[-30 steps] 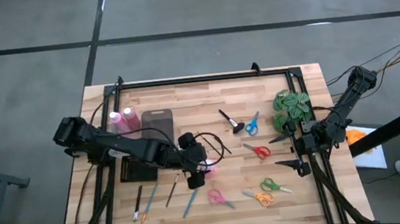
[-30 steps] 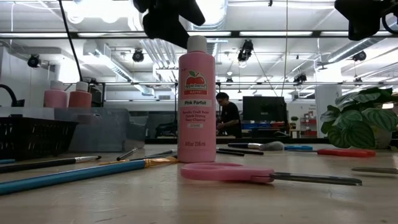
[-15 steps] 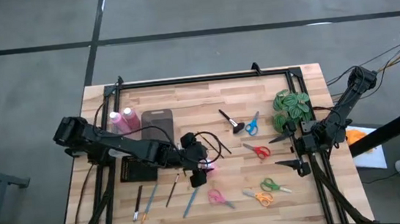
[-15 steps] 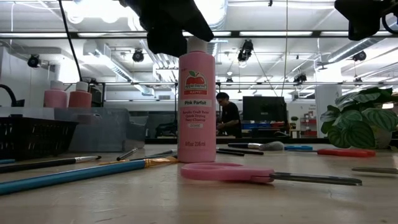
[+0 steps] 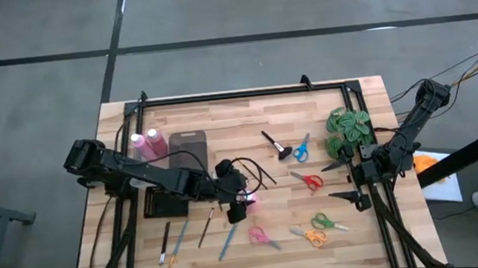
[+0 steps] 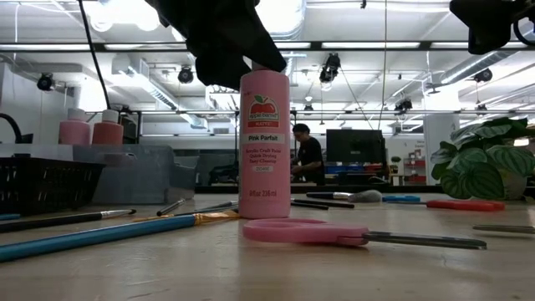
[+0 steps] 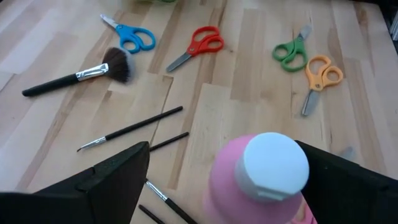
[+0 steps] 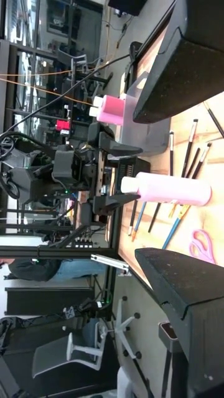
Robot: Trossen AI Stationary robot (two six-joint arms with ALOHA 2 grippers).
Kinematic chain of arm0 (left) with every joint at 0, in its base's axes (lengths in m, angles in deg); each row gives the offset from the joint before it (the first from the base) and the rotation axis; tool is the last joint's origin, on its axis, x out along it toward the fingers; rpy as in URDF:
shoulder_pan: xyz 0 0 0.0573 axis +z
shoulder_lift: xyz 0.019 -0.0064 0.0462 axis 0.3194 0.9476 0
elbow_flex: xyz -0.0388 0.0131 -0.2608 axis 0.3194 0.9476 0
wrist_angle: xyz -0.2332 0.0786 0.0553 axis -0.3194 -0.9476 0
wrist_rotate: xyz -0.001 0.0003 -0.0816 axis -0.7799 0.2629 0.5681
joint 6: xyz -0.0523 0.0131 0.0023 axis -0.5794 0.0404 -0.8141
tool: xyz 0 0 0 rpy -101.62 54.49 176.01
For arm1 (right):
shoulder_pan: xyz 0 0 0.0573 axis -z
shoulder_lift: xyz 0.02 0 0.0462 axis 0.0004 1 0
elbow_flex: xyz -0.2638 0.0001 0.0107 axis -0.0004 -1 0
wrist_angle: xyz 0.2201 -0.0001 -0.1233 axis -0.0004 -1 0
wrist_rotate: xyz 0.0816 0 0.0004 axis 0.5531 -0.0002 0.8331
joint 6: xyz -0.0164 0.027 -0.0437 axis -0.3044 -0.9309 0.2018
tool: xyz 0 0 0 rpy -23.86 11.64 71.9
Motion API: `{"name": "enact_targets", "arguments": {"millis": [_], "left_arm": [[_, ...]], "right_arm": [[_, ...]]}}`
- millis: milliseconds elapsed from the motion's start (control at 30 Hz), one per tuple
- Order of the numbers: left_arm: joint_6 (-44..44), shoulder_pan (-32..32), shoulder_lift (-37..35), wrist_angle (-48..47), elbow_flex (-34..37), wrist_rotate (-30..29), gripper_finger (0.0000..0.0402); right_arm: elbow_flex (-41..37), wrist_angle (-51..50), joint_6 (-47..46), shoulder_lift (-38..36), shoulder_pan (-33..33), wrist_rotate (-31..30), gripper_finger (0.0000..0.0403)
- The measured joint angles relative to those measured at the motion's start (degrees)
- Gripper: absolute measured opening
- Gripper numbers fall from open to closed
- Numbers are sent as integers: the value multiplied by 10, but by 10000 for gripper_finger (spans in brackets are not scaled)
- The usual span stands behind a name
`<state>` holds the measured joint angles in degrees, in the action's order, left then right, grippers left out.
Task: Pick & Place Paint Supplies
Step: Put the right light pink bottle into the white bin
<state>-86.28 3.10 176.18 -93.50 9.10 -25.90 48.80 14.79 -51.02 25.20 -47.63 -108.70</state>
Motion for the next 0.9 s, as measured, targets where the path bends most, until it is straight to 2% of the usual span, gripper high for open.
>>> {"name": "enact_targets", "arguments": {"millis": [100,200,700,900], "left_arm": [[0,0,0,0,0,1,361],[0,0,0,1,0,1,327],[0,0,0,0,0,0,108],[0,0,0,0,0,0,104]], "right_arm": [[0,0,1,0,0,0,341],[0,0,1,0,0,0,341],[0,0,0,0,0,0,341],[0,0,1,0,0,0,341]]}}
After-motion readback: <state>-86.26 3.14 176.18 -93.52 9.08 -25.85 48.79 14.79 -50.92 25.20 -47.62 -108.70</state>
